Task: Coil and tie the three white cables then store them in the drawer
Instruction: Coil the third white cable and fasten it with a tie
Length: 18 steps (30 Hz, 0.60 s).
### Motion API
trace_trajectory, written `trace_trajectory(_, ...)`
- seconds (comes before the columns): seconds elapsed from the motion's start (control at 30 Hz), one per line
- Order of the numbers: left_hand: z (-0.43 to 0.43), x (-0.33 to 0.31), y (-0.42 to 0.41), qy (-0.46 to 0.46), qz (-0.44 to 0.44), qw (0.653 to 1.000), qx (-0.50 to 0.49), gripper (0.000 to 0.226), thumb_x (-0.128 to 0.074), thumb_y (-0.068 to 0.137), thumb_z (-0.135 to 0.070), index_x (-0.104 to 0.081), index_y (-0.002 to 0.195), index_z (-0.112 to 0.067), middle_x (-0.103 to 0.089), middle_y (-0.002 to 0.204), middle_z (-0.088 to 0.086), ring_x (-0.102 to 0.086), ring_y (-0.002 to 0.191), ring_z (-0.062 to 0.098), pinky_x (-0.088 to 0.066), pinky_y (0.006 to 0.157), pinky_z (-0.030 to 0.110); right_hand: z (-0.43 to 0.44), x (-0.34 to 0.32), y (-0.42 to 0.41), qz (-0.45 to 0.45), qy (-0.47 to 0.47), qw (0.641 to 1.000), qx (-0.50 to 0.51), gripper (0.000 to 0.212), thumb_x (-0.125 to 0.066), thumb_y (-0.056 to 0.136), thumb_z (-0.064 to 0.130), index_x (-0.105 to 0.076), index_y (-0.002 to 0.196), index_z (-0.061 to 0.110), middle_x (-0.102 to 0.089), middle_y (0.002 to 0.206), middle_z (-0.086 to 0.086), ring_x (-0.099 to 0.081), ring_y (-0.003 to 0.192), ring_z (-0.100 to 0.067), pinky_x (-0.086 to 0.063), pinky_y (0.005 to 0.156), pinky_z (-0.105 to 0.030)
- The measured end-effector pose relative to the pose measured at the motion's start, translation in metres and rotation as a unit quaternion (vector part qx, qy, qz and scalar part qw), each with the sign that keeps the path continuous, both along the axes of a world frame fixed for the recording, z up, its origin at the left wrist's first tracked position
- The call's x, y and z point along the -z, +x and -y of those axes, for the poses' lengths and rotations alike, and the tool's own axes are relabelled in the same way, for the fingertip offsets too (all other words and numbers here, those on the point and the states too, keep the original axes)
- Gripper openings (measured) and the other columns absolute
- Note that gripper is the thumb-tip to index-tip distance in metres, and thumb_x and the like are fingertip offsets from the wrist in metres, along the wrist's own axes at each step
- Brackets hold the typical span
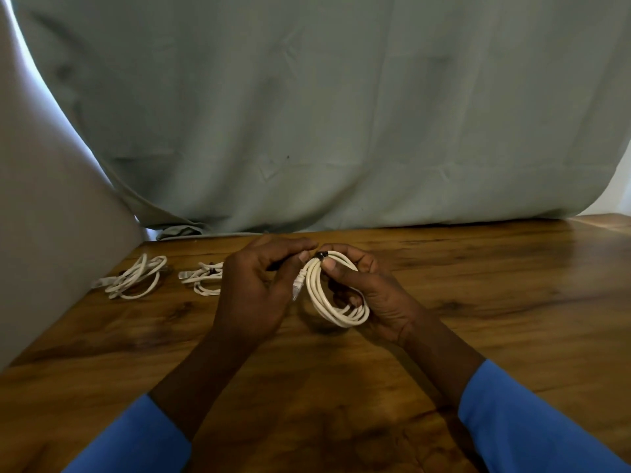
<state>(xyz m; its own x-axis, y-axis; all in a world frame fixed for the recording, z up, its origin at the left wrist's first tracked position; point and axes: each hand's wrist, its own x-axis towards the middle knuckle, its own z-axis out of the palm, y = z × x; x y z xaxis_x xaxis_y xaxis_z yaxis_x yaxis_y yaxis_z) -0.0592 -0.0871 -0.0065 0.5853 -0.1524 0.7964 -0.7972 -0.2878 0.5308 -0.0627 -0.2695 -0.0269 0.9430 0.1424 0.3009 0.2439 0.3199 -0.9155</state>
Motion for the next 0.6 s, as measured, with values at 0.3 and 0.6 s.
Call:
trace_trajectory(0.3,-0.014,-0.012,-0.005,0.078,0.054,0.995,0.007,0.014,-0.076,0.092,-0.007,-0.081,0.103,-0.014,-0.078,0.096,-0.01,-0.073,0.088,0.008,-0.059,0.077,0.033,0.006,-0.002,-0.001,0.019,-0.02,1.0,0.013,0.052,-0.094,0.065,0.047,-0.078,0.105,0.016,-0.073,0.092,-0.012,-0.054,0.061,-0.016,-0.039,0.051,-0.022)
trace_trajectory(0.6,-0.021,-0.019,-0.004,0.198,0.131,0.971,-0.038,0.014,-0.07,0.091,-0.013,-0.08,0.101,-0.016,-0.076,0.092,-0.005,-0.069,0.082,0.013,-0.056,0.071,0.04,0.005,-0.014,-0.013,0.068,-0.063,0.994,0.051,0.021,-0.072,0.087,0.0,-0.069,0.107,-0.005,-0.072,0.078,-0.002,-0.062,0.052,-0.001,-0.043,0.046,-0.011)
